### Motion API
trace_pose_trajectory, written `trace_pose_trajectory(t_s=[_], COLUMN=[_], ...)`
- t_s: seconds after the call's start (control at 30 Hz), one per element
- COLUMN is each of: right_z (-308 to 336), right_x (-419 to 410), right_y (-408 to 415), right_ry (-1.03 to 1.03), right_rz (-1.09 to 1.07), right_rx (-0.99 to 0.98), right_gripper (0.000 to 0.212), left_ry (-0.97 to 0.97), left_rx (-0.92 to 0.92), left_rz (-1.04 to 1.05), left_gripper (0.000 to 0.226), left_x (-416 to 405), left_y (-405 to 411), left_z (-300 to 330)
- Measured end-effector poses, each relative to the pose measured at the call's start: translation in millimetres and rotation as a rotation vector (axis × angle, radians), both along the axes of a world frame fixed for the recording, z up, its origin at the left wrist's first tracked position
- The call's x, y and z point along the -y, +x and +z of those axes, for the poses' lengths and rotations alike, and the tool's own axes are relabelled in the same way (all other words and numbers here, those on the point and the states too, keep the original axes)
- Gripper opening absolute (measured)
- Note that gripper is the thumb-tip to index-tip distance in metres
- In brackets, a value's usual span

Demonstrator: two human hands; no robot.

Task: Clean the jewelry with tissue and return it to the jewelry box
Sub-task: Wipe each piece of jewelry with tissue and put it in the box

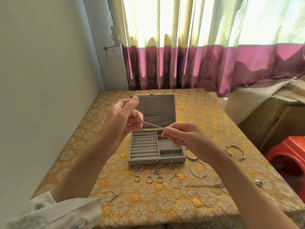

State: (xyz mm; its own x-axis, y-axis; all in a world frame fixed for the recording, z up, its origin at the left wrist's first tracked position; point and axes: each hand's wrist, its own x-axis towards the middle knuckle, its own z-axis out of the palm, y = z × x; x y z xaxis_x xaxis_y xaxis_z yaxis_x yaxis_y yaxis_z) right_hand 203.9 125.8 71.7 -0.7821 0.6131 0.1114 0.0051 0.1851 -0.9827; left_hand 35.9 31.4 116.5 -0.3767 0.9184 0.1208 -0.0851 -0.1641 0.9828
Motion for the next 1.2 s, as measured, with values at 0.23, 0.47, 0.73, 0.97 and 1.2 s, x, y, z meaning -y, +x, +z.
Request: trace_pose_trajectory(t_s=[0.23, 0.47, 0.73, 0.97, 1.2], right_z=[25, 37, 41, 35, -6], right_x=[-50, -104, -167, -196, -209], right_y=[-13, -54, -109, -136, -146], right_ry=[0.179, 0.579, 1.005, 1.144, 1.117], right_rz=[0.012, -0.099, -0.239, -0.359, -0.447], right_rx=[0.25, 0.424, 0.439, 0.388, 0.51], right_gripper=[0.008, 0.01, 0.01, 0.015, 0.022], left_ry=[-0.217, -0.194, -0.095, -0.034, -0.121], left_rx=[-0.626, -0.843, -0.771, -0.691, -0.785], left_rz=[-0.063, 0.082, 0.356, 0.534, 0.567], left_gripper=[0.009, 0.022, 0.008, 0.01, 0.01], left_x=[-29, -91, -161, -198, -207], left_y=[-12, -33, -58, -66, -68], left_z=[-30, -50, -67, -82, -113])
